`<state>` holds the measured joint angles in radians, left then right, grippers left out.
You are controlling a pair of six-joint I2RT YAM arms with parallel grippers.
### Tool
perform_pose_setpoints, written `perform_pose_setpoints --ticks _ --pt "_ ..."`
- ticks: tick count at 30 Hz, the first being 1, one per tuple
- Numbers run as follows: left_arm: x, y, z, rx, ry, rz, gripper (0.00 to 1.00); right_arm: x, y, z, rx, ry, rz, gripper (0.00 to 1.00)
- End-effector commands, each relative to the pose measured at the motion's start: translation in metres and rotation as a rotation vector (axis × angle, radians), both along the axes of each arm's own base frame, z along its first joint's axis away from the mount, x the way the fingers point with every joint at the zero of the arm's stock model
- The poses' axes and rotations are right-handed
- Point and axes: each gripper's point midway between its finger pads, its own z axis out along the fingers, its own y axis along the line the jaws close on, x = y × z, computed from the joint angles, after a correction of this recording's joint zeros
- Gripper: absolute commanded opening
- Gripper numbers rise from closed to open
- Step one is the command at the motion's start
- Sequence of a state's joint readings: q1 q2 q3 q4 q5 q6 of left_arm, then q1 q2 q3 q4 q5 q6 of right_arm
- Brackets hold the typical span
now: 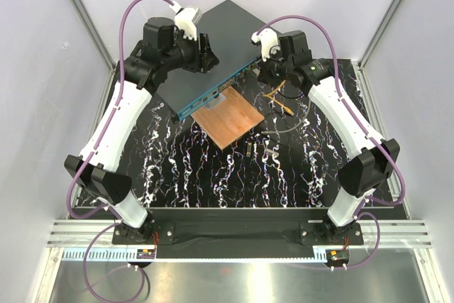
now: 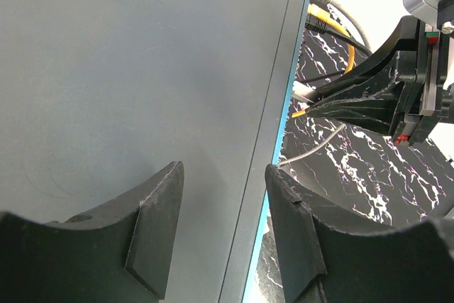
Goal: Insert the plug into the switch port
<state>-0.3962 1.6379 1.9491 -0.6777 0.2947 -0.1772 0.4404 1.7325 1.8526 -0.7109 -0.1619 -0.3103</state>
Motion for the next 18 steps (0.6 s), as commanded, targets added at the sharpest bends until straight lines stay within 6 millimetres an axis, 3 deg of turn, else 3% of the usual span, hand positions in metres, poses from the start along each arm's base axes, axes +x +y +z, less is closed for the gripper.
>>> perform_pose_setpoints --ticks 1,10,18 --pt "0.001 -0.0026 0.0218 -0.036 -0.076 -0.009 0.55 0.0024 -0.0028 0.045 0.05 -0.127 0.022 0.0" --pt "0.0008 -0.0039 0.0226 -0.042 -0.075 -0.014 0.55 0.001 -0.0083 0.0471 0.056 -0.131 0.032 0.0" --pt "0.0015 -0.0038 0.0212 -0.038 -0.075 -0.013 0.55 0.002 -0.0007 0.0447 0.085 -0.101 0.047 0.0"
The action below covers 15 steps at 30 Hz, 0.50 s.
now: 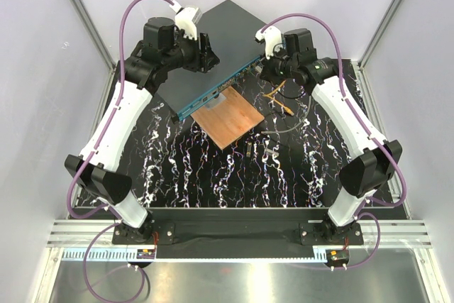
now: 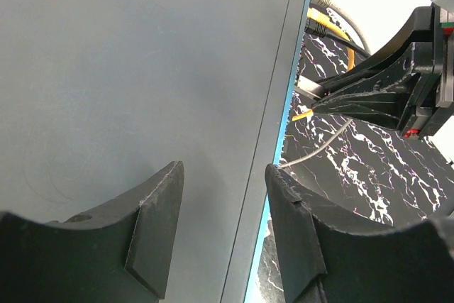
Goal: Insert the plug into the switch port
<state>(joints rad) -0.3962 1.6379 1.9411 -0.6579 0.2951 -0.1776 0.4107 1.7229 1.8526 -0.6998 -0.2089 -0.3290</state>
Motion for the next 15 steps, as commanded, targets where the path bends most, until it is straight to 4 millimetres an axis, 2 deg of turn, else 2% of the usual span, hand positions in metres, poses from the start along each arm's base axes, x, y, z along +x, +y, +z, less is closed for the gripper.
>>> perform_pose_setpoints --ticks 1,6,15 --pt "-0.001 -0.003 0.02 -0.034 -0.063 -0.013 0.55 -0.003 0.008 0.036 0.073 -0.068 0.038 0.0" --pt "0.0 -0.003 0.021 -0.036 -0.063 -0.012 0.55 -0.005 0.007 0.027 0.091 -0.046 0.004 0.0" --pt "0.001 -0.004 0.022 -0.042 -0.064 -0.014 0.55 0.006 0.003 0.015 0.063 -0.073 -0.031 0.0"
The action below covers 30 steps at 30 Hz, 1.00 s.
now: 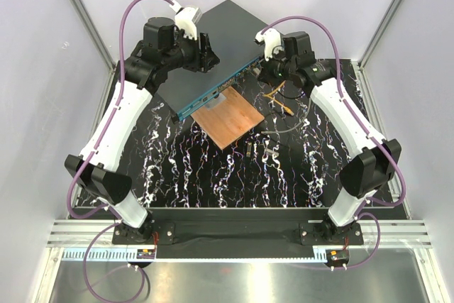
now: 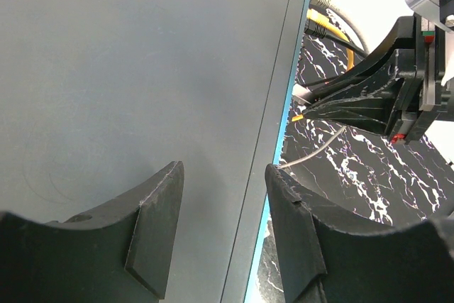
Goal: Insert the plug into the switch port
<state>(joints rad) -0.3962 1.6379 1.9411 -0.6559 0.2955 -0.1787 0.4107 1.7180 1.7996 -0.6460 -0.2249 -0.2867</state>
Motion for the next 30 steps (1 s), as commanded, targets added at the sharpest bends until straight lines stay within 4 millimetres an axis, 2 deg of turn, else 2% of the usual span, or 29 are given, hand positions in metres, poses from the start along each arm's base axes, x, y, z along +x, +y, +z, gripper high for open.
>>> perform_pose_setpoints --ticks 1,8,15,25,30 --pt "0.001 -0.004 0.021 -0.038 -0.063 -0.013 0.55 0.007 -0.002 0.026 0.024 -0.1 -0.026 0.0" --pt "0.002 -0.004 0.021 -0.037 -0.063 -0.015 0.55 0.012 -0.001 0.037 0.032 -0.124 -0.028 0.0" --pt "0.004 -0.005 0.022 -0.043 -0.061 -0.013 0.55 0.014 0.012 0.051 0.056 -0.123 -0.009 0.0" --pt "0.003 -0.006 0.02 -0.039 -0.059 -0.017 0.55 0.02 0.027 0.049 0.071 -0.115 -0.017 0.0" --pt "0.002 -0.005 0.017 -0.036 -0.056 -0.016 0.55 0.024 0.031 0.065 0.099 -0.141 -0.024 0.0"
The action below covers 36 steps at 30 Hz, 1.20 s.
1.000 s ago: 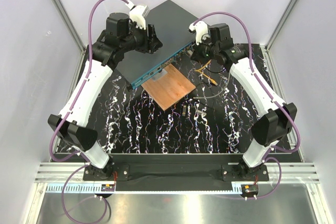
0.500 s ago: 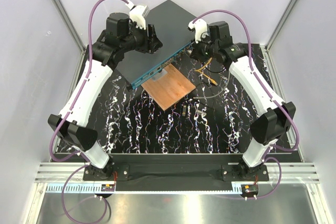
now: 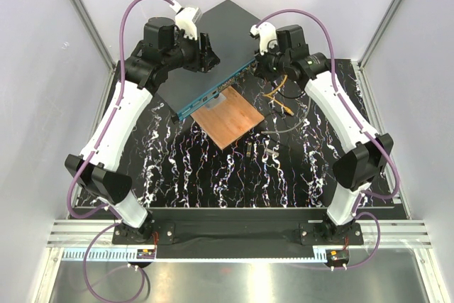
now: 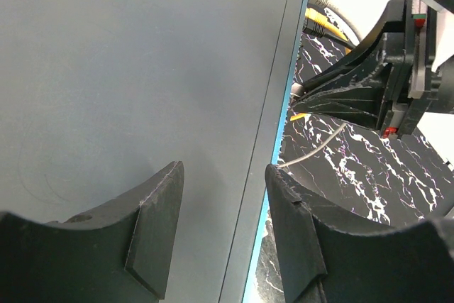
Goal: Insert the plug into the switch port
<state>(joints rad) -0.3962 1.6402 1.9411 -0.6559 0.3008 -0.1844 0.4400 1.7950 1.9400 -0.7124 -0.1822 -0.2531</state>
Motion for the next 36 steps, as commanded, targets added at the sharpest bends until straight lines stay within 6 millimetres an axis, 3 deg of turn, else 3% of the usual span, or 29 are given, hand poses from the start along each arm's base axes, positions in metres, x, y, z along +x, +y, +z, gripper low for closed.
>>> perform_pose_setpoints --ticks 1,10,18,32,36 --pt "0.002 -0.004 0.017 -0.031 -0.06 -0.014 0.55 0.015 0.019 0.056 0.1 -0.152 0.0 0.0" --pt "0.003 -0.004 0.016 -0.032 -0.059 -0.01 0.55 0.02 0.023 0.057 0.108 -0.157 -0.001 0.0" --pt "0.002 -0.004 0.016 -0.031 -0.06 -0.01 0.55 0.019 0.028 0.073 0.132 -0.18 0.018 0.11" --pt "0.004 -0.004 0.014 -0.035 -0.053 -0.009 0.55 0.021 0.034 0.076 0.137 -0.187 0.039 0.22" --pt "0.003 -0.004 0.014 -0.033 -0.057 -0.008 0.55 0.022 0.035 0.074 0.137 -0.183 0.042 0.3"
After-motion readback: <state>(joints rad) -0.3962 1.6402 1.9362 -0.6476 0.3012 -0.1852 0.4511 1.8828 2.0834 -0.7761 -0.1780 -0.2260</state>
